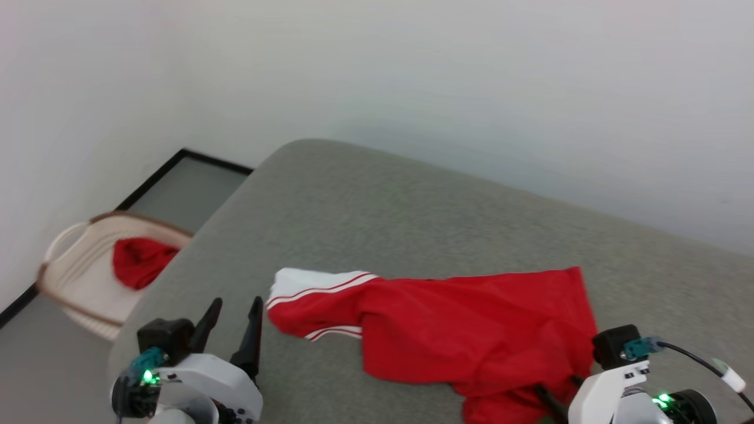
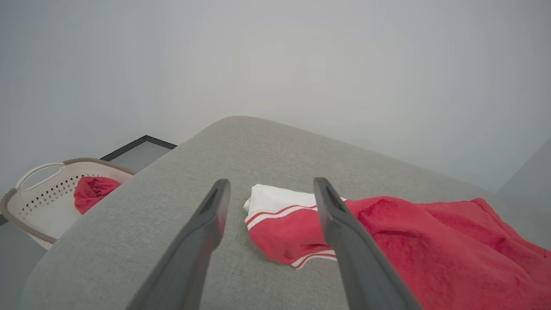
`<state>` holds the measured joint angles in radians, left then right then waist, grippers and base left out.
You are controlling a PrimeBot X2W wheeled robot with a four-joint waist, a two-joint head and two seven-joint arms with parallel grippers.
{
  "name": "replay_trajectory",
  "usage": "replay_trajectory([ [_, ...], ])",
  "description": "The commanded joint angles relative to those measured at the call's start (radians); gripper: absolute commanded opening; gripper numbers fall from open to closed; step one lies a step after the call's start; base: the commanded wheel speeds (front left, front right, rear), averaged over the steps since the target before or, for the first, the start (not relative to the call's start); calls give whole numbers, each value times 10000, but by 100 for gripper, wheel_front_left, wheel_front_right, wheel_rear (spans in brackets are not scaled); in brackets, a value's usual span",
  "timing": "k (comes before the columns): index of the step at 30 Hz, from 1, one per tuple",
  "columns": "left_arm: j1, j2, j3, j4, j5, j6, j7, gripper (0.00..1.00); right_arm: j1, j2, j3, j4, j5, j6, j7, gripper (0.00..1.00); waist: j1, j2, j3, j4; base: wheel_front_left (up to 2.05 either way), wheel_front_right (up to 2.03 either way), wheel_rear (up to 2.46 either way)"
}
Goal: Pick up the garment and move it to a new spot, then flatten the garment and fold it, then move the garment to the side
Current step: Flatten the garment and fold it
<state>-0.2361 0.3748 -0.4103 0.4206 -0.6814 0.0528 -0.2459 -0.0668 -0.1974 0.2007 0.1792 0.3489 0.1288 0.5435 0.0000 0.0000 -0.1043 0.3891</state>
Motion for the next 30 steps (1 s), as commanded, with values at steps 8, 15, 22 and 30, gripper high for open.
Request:
replay_trajectory([
  [8,-207,-295,261,376,675,164,-185,100,-750,95,122,1359,-678,39,452,52,0,0,537,1026,0,0,0],
  [15,295,-579,1173,102,1408,95,-189,100,-1258,45,89,2012,-606,39,332,0,0,0,535,1030,0,0,0],
  [22,1154,-989,2297,26,2140,-194,-191,100,-1611,-270,-3,1531,-55,39,999,0,0,0,376,914,0,0,0],
  [30,1524,-1637,3241,-83,2847,-644,-193,100,-2863,-1029,-349,1151,87,39,1030,0,0,0,464,951,0,0,0],
])
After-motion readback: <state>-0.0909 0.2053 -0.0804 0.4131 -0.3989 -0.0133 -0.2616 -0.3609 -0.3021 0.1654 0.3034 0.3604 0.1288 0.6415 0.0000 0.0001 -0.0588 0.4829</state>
